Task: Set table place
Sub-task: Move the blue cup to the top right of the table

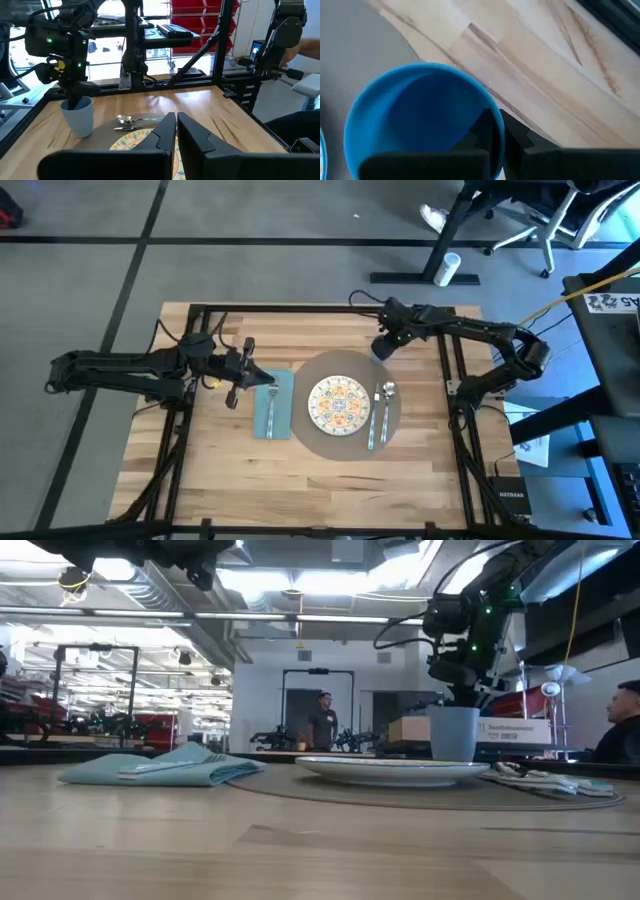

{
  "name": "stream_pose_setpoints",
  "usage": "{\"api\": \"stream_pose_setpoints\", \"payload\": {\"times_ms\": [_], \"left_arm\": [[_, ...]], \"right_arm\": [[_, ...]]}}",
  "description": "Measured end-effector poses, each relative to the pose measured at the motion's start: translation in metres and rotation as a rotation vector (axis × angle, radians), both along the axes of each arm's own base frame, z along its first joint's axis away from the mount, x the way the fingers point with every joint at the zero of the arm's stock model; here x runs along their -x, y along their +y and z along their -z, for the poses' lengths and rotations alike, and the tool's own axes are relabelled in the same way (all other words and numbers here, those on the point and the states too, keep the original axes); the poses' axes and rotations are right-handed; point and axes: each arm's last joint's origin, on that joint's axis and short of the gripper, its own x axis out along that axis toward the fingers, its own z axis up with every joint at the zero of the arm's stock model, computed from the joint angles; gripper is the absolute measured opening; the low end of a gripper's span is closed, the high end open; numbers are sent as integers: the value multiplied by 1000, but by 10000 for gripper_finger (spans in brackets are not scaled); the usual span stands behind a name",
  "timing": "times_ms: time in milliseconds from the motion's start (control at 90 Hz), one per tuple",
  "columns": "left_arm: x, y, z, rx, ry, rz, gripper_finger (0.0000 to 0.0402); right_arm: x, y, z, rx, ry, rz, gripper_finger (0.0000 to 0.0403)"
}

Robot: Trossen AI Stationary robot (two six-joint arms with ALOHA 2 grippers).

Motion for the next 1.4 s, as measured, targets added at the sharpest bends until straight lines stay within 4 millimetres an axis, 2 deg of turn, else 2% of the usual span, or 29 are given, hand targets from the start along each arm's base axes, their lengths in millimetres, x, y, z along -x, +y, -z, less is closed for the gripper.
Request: {"api": "stream_pose_setpoints", "payload": {"times_ms": [267,1067,1400], "left_arm": [[0,0,0,3,4,0,0],[0,0,1,7,5,0,0],[0,0,1,7,7,0,0]], "right_arm": [[11,-13,0,-12,-5,63,0],[11,-11,1,-59,-28,49,1],[11,-11,1,-59,-28,55,44]]}}
